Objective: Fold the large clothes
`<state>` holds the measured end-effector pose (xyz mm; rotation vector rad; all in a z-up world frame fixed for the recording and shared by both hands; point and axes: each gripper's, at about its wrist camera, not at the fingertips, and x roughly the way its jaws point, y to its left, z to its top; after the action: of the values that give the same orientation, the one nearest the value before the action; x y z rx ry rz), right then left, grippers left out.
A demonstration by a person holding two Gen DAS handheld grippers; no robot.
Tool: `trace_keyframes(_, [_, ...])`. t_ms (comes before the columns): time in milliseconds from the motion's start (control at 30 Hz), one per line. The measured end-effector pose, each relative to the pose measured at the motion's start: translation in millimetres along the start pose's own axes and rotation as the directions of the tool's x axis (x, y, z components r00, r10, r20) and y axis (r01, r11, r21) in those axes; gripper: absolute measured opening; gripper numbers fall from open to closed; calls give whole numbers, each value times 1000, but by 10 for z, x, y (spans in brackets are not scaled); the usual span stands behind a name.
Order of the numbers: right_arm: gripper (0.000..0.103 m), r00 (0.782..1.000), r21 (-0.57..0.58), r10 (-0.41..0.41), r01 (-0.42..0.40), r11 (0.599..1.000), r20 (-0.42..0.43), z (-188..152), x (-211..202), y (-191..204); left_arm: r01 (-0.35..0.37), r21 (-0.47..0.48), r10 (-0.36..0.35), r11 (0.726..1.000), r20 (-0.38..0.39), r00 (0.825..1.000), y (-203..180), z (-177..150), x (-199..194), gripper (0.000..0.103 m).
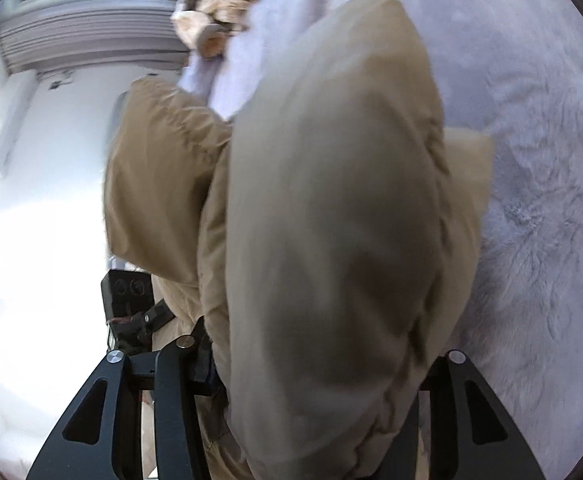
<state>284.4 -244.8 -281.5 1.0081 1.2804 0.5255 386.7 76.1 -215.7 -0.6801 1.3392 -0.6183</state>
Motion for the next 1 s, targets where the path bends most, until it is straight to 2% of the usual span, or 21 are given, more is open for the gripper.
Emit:
trace_keyframes(100, [65,1000,41,-10,9,999,6,24,-80,-111,-23,-13,23,1000,2,1000,-20,-32,-21,95])
trace_keyframes(167, [66,1000,43,-28,28,999,7,-52,-188,-152,-71,-4,71,997,16,997,-123,-44,-103,95])
trace_keyframes(233, [66,997,29,-77,77,997,8,-180,-405,-125,-126,14,125,992,42,991,-294,-57,-224,95])
trace_keyframes(267, [66,986,-3,-167,167,986,24,-285,-598,-44,-145,25,144,989,55,988,-278,-43,-304,95])
trace_keyframes(333, [66,979,-17,-199,199,980,32,-306,-754,1,-199,52,193,979,98,976,-375,-122,-484,95])
trace_keyframes(367, [65,968,-40,-244,246,968,54,-388,-906,64,-212,56,204,976,114,972,-362,-154,-573,95])
trace_keyframes(400, [63,963,-50,-262,266,963,69,-439,-1068,71,-219,56,211,974,127,969,-339,-163,-642,95])
trace_keyframes(467, [44,951,-78,-292,300,951,104,-599,-1269,175,-246,57,235,968,152,960,-359,-228,-784,95])
trace_keyframes(500, [41,948,-89,-295,306,948,117,-692,-1362,229,-261,59,249,963,162,955,-371,-283,-826,95])
trace_keyframes(533, [35,948,-110,-288,303,947,134,-794,-1566,300,-282,60,268,958,172,948,-409,-349,-845,95])
trace_keyframes(567, [28,948,-110,-288,303,947,134,-794,-1566,300,-301,66,285,951,180,941,-498,-422,-881,95])
trace_keyframes(667, [26,949,-169,-281,304,938,146,-879,-1529,664,-338,68,318,939,208,925,-515,-605,-952,95])
trace_keyframes(733, [26,947,-223,-281,310,924,153,-906,-1393,952,-348,65,328,935,216,920,-596,-745,-951,95])
trace_keyframes(800, [26,940,-276,-304,337,900,154,-951,-1238,1225,-357,69,338,931,197,920,-494,-936,-909,95])
trace_keyframes(867, [25,911,-325,-383,412,851,153,-1018,-963,1393,-375,76,359,924,168,918,-383,-1043,-751,95])
trace_keyframes(900, [23,869,-325,-472,494,807,149,-1119,-824,1280,-375,75,360,924,161,919,-352,-1094,-717,95])
trace_keyframes(933, [20,869,-325,-472,494,807,149,-1119,-824,1280,-373,71,359,925,154,921,-308,-1120,-660,95])
trace_keyframes(967, [17,833,-315,-533,551,773,148,-1165,-733,1118,-366,69,354,928,143,924,-254,-1165,-612,95])
trace_keyframes(1000, [15,811,-295,-570,581,759,131,-1208,-677,956,-360,72,350,930,128,928,-211,-1209,-560,95])
